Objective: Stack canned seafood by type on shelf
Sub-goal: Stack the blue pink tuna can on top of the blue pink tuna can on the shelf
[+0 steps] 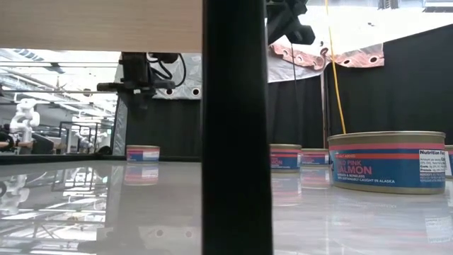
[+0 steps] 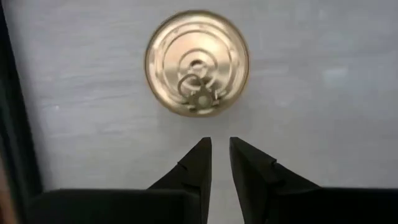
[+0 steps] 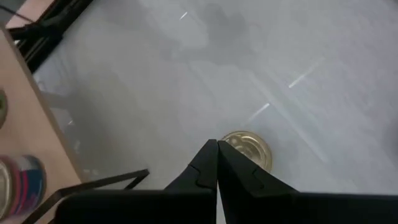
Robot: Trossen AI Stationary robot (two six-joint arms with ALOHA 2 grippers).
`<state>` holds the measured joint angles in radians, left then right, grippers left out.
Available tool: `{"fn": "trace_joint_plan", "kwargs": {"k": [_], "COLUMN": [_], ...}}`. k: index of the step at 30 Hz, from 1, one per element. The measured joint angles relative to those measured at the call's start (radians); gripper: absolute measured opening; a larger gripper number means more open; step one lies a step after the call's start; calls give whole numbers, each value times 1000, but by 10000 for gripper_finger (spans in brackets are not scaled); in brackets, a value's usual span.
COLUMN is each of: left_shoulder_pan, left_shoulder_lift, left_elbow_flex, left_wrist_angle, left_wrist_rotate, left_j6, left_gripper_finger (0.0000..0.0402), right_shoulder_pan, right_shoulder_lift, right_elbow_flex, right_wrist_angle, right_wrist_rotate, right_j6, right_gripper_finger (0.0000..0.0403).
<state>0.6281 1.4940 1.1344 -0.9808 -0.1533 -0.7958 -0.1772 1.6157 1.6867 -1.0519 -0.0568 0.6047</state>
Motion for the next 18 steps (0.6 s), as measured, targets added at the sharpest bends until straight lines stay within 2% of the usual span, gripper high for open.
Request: {"fn": "trace_joint_plan", "kwargs": {"k": [8,13,18], "left_shoulder_pan": [-8,-8,-6], "left_shoulder_lift": [7,20,68], "left_elbow_flex": [-107,-131,-131], "left_wrist_angle": [157,165,193], "left_wrist_rotate": [-33,-102,-99], "left_j6": [-114,-141,-141], "left_gripper_finger": [65,65,65], "right_shoulder_pan": [0,-2,-3], "right_shoulder_lift": [-1,-1,-1], "right_elbow_flex": [0,0,0], "right_wrist_angle": [-34,-48,-64], "right_wrist_rotate": [-26,-28,-47], "right_j6": [-77,-106,-132], "right_gripper_finger": [0,0,0]}}
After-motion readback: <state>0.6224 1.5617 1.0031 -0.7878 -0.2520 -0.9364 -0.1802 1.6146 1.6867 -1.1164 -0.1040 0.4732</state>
